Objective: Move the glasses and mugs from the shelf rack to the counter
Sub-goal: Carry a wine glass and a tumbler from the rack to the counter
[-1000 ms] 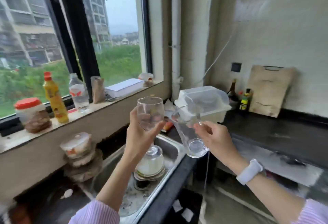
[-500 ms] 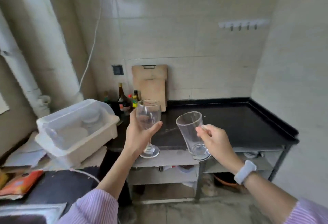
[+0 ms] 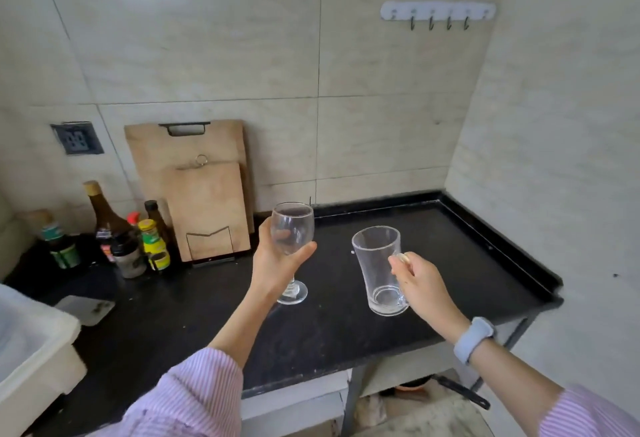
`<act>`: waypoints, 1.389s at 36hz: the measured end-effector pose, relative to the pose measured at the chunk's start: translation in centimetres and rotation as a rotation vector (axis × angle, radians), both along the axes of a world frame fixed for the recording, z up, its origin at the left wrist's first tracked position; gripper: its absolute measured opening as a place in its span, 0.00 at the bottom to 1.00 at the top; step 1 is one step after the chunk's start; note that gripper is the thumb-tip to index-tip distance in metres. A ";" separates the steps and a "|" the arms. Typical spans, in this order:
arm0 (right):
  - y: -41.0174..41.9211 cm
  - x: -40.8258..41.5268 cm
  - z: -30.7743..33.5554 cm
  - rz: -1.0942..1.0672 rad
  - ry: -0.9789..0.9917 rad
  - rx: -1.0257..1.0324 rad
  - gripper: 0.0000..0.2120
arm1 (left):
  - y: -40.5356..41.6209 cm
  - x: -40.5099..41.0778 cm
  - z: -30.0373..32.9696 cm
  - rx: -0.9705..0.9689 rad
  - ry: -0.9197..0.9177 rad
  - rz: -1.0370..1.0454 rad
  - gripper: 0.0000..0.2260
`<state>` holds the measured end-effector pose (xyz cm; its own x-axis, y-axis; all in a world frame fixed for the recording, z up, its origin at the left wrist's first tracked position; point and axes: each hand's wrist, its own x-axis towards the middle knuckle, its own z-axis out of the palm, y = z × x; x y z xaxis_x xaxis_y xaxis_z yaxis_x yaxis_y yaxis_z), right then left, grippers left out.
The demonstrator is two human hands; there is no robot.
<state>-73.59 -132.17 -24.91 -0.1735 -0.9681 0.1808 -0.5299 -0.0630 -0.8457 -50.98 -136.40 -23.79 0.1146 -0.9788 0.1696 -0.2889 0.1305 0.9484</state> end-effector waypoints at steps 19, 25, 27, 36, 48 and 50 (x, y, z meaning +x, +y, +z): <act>-30.4 -4.1 -12.4 0.033 -0.171 0.169 0.12 | -28.9 -6.2 -13.2 0.235 -0.033 0.113 0.37; -39.6 -4.1 -16.6 0.049 -0.265 0.194 0.12 | -36.7 -7.4 -17.8 0.303 -0.006 0.186 0.38; -41.9 -4.1 -18.0 0.053 -0.284 0.201 0.12 | -38.9 -7.8 -19.1 0.312 -0.010 0.198 0.38; -48.4 -4.0 -22.3 0.025 -0.340 0.228 0.10 | -45.5 -8.9 -22.9 0.314 -0.005 0.231 0.39; -50.3 -3.8 -24.4 0.121 -0.309 0.307 0.11 | -48.0 -11.1 -24.3 0.296 -0.011 0.273 0.39; -50.4 -3.9 -24.5 0.144 -0.268 0.330 0.11 | -48.2 -11.4 -24.4 0.299 -0.005 0.270 0.40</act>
